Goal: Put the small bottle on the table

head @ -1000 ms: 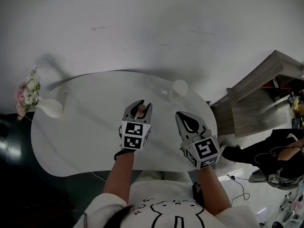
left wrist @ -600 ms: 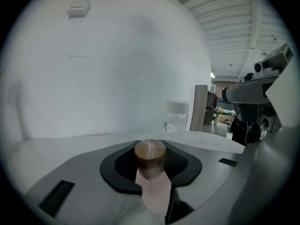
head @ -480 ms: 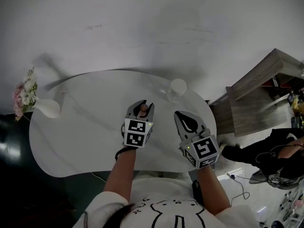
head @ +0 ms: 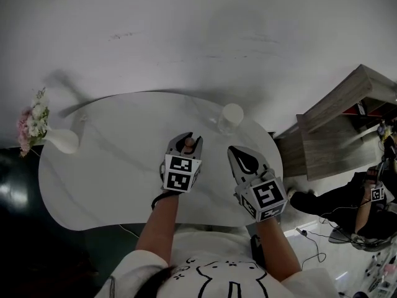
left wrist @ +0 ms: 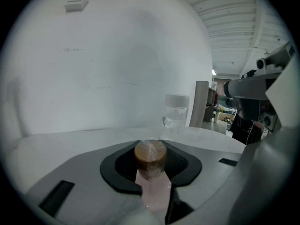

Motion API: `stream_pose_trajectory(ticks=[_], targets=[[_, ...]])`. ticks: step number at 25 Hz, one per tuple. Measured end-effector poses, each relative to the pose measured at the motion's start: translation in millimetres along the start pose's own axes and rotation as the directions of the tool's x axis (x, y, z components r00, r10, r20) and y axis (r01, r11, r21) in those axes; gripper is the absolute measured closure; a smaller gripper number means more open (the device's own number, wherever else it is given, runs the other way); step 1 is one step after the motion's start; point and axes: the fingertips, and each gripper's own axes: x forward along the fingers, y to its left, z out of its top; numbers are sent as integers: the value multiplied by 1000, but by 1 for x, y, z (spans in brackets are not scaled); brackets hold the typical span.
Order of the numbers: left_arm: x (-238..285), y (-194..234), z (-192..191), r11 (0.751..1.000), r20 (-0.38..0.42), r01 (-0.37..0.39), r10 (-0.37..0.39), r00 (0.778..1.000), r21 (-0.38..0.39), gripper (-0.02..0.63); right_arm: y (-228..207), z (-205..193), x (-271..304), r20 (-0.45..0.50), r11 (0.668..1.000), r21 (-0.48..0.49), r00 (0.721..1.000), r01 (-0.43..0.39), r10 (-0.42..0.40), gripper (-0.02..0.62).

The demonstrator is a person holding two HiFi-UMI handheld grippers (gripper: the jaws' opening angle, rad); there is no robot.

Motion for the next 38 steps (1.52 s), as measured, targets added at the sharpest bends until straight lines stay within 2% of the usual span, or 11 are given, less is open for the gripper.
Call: stream_pose_trajectory(ticks=[11,20,21,23,24,31,38], targets=[[2,-7,-3,999,-10,8,-8,1000,43,494,4,0,0,3,1000,-2,1000,-16,16,600],[0,-6,-2,999,8,20,-20,1000,37,477,10,7,0,12,1000,-7,1000,-16,16,600],[-1,-5,-2,999,10,17,-17,1000,34,468,11,7,-1,12,1000,-8,1000,-16,16,600],[-2,-4,0,1000,17,15,-15,1000,27,340,12,6,-2,13,1000,-9,1000,-13,13,600],[-3,-3,1,1000,24,13,-14,1000,25,317,12,6,-3,14,1000,-9,1000,-9,10,600],[-21,6,13,1000,68,16,-17,998,19,314,6,11,-9,37,1000,6,999,24,-24,600],[-56,10,31,1000,134,13,-13,991,6,314,15,26,-12,63,1000,8,998,8,-8,600]])
